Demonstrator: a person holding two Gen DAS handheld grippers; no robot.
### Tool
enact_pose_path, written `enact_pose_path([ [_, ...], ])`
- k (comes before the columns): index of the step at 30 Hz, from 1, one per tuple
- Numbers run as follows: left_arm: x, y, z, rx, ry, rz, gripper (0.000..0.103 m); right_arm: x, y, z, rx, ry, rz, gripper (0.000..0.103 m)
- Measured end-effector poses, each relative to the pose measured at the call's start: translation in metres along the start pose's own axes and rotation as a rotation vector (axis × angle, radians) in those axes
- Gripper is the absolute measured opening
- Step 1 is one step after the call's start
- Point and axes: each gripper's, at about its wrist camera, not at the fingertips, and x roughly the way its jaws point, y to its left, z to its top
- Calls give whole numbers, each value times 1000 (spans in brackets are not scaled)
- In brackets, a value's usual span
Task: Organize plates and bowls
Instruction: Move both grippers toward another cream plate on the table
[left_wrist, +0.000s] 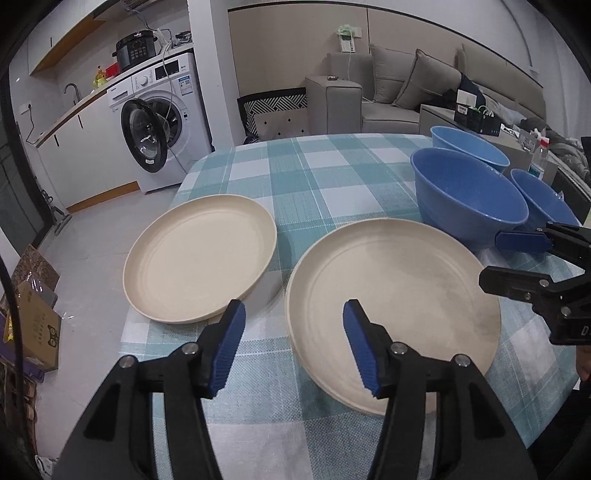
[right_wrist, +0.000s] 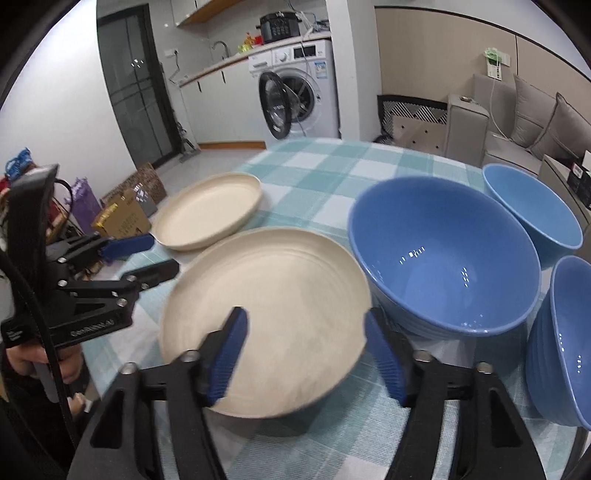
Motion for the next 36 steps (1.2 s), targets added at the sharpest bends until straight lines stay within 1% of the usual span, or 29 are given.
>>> enact_pose_path([
  [1,-3,2,1,-9,-8,-6,58,-5,1,2,2,-25,19,86],
  [3,-7,6,4,-33,-22,-21,69,-14,4,7,11,-61,46,92],
  [4,-10,8,4,-47,-33,-23,84,-19,5,10,13,-80,57,94],
  [5,-13,11,5,-60,-46,-20,93,-22,6,13,17,-95,64,100],
  [6,-17,14,6,-73,-64,-16,95,-26,6,16,20,-111,72,102],
  [8,-21,18,9,-86,-79,-13,101,-32,7,23,26,-143,79,102],
  [12,-28,30,14,-109,-107,4,103,-37,9,39,26,-159,97,102],
  [16,-34,50,17,-167,-128,26,103,-39,13,54,26,-170,111,102],
  [20,-39,72,20,-229,-150,67,103,-37,18,69,23,-183,112,102],
  [27,-40,109,27,-329,-177,120,103,-23,25,93,37,-170,129,102],
  [32,-32,123,34,-359,-178,151,103,-10,31,108,32,-147,128,102],
  [36,-18,131,37,-370,-160,165,103,3,38,121,11,-133,111,102],
])
